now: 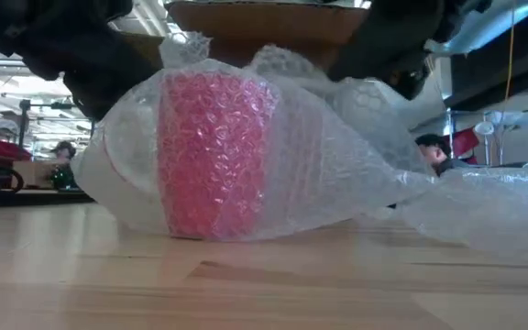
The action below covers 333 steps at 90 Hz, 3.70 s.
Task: Wrap mug
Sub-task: Wrap the red mug with bubble wrap
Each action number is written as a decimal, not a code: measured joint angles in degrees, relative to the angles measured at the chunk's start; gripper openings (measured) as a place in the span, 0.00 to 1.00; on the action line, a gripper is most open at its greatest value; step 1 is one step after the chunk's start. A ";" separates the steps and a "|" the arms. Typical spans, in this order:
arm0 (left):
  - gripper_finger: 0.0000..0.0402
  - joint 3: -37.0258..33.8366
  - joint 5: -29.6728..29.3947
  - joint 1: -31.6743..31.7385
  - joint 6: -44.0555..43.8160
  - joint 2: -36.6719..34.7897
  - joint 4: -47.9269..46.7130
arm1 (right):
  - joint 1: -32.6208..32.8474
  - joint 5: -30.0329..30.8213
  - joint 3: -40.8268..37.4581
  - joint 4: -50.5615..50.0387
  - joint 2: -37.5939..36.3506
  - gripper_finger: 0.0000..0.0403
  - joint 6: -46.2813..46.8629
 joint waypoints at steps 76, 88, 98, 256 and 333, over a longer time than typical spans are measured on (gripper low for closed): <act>0.29 -0.07 0.04 0.00 0.03 0.01 2.13 | -3.32 -1.44 -0.07 19.45 7.48 0.00 -7.21; 0.29 -0.07 0.04 0.00 0.09 0.01 2.13 | -4.09 -1.47 0.31 20.90 7.48 0.00 -8.86; 0.29 -0.07 0.04 0.00 0.10 0.01 2.13 | -4.72 -2.23 0.52 20.45 7.48 0.00 -8.83; 0.29 0.00 -2.24 -13.24 -13.12 -0.02 -3.42 | -12.96 -25.05 51.08 -33.27 34.56 0.00 -15.94; 0.29 -0.04 -2.10 -1.71 -1.43 11.91 11.72 | -12.94 -21.52 58.29 -47.03 34.71 0.00 -14.59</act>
